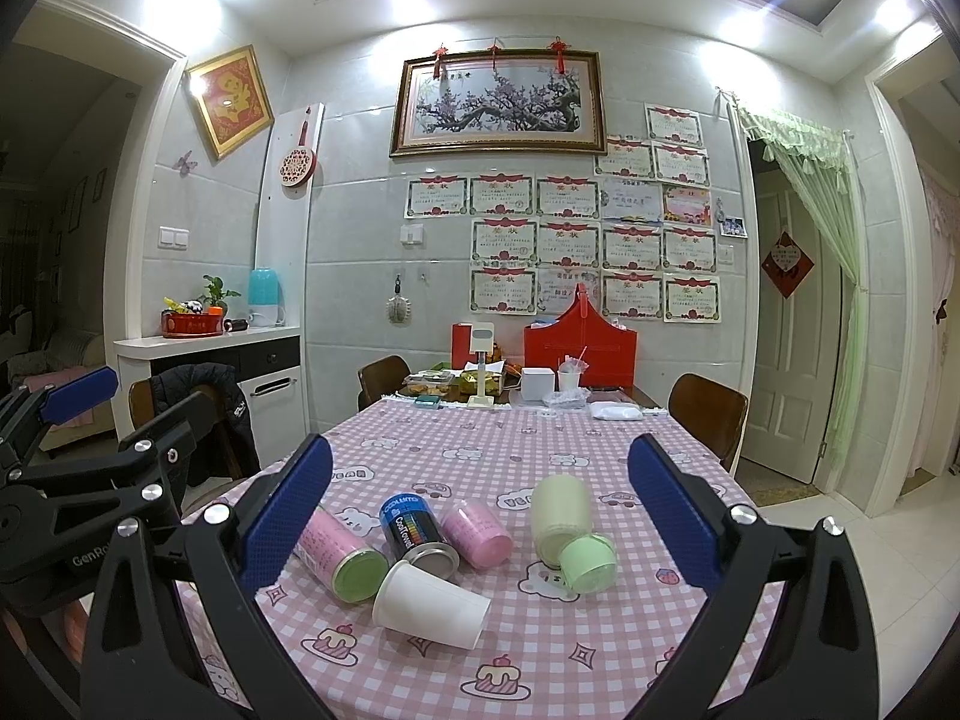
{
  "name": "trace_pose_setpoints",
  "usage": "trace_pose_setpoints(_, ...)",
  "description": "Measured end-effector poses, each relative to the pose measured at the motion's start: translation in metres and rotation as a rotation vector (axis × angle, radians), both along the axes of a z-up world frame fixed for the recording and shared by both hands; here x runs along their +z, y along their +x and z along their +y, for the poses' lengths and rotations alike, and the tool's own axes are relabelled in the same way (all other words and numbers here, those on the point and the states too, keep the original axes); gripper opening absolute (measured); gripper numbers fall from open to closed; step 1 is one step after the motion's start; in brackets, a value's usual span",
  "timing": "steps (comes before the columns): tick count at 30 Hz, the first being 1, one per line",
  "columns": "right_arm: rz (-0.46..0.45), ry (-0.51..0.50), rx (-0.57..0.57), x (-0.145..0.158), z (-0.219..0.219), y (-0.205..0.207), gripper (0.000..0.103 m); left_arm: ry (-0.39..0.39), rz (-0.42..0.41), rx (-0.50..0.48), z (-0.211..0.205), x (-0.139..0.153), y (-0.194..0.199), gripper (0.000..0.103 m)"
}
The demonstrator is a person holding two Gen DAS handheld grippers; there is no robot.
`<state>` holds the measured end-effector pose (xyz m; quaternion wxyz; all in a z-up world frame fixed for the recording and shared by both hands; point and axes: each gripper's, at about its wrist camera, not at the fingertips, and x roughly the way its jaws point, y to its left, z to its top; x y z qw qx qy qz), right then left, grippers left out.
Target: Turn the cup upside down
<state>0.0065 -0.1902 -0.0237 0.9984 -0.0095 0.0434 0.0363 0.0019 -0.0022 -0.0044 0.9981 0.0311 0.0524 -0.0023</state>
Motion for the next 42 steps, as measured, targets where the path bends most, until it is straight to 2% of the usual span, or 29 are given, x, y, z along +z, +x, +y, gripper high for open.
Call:
trace_pose_setpoints(36, 0.004, -0.001, -0.002, -0.002, -0.004, 0.003, 0.095, 0.004, 0.002, -0.002, -0.001, 0.001, 0.002, 0.088)
trace_pose_setpoints(42, 0.018, -0.011, -0.030, -0.010, -0.008, 0.019, 0.095, -0.010, 0.020, -0.032, 0.000, -0.004, 0.016, 0.088)
